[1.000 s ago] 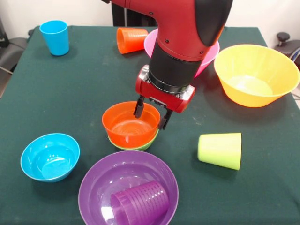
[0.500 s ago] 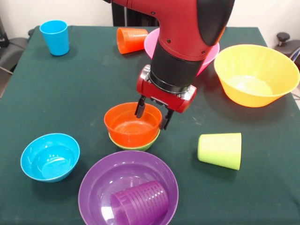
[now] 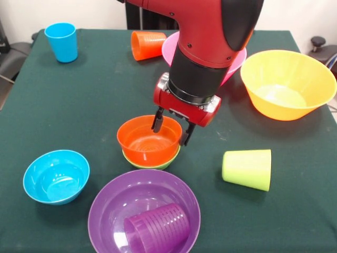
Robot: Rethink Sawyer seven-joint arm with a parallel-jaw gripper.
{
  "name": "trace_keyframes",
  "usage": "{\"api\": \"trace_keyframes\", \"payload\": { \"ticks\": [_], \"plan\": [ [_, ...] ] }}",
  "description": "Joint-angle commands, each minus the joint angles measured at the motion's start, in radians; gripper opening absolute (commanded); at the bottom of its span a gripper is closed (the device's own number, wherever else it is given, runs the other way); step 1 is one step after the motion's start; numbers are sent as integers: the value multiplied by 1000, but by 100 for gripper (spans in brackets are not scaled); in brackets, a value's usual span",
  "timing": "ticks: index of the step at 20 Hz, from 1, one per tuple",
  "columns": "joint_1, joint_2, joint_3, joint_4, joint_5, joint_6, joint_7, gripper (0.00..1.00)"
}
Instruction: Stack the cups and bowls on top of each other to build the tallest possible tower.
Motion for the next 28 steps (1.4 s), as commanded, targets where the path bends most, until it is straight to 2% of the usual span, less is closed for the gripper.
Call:
{"api": "trace_keyframes", "payload": {
  "ticks": [1,8,12,28],
  "plan": [
    [-42,-6,61,-17,-29,50,28,100],
    [-49,-61,65,-19,-20,144,7,100],
    [-46,-79,70,15,-26,126,11,100],
    [-27,-69,69,23,-24,120,65,100]
  ]
}}
